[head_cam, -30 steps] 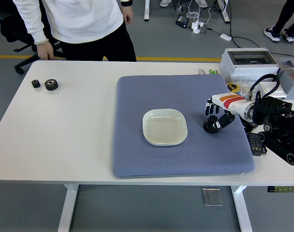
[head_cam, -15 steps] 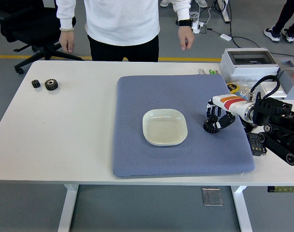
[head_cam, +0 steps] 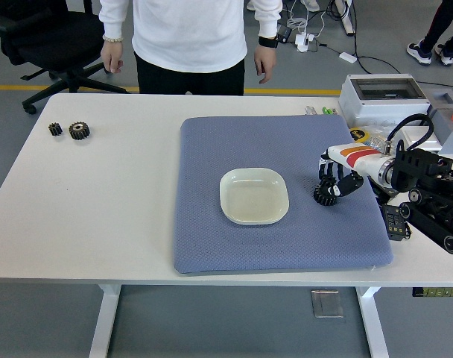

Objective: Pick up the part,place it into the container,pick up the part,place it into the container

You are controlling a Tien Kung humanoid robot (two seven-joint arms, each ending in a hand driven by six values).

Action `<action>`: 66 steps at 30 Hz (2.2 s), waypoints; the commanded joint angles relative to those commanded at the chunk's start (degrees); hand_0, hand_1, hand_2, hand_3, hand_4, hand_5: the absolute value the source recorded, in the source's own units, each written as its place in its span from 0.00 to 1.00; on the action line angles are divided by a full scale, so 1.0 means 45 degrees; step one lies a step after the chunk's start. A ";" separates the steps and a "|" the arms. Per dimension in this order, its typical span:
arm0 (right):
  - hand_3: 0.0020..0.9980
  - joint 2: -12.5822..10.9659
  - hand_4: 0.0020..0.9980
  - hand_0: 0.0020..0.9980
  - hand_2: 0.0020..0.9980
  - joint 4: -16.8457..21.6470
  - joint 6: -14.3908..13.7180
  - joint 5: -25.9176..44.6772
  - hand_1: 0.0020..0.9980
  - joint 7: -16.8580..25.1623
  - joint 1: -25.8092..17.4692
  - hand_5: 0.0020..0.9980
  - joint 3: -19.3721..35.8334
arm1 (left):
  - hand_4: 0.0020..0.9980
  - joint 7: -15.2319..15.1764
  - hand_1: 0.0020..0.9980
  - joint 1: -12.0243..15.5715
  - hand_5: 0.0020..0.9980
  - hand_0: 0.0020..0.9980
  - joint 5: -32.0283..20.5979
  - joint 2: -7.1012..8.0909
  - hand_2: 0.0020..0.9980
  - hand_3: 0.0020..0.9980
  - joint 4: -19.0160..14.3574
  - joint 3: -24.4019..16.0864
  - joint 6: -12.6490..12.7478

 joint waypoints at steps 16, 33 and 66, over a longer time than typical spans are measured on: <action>0.47 -0.0163 0.73 0.14 0.44 0.1069 -0.0075 -0.0309 0.35 -0.0058 0.0045 0.09 0.0995 | 0.79 0.0011 0.68 0.0044 0.65 0.69 0.0082 0.0000 0.78 0.68 0.0000 -0.0086 -0.0007; 0.47 0.1225 0.73 0.13 0.44 0.2560 -0.0086 0.0290 0.35 -0.0459 0.0801 0.08 0.0412 | 0.79 0.0002 0.68 0.0042 0.65 0.69 0.0095 0.0029 0.77 0.68 0.0000 -0.0048 0.0006; 0.94 0.0833 1.00 0.35 0.82 0.2260 0.0994 -0.0641 0.56 -0.0900 0.0955 0.35 0.0864 | 0.79 -0.0029 0.67 0.0046 0.65 0.69 0.0087 0.0086 0.78 0.68 0.0000 0.0003 0.0014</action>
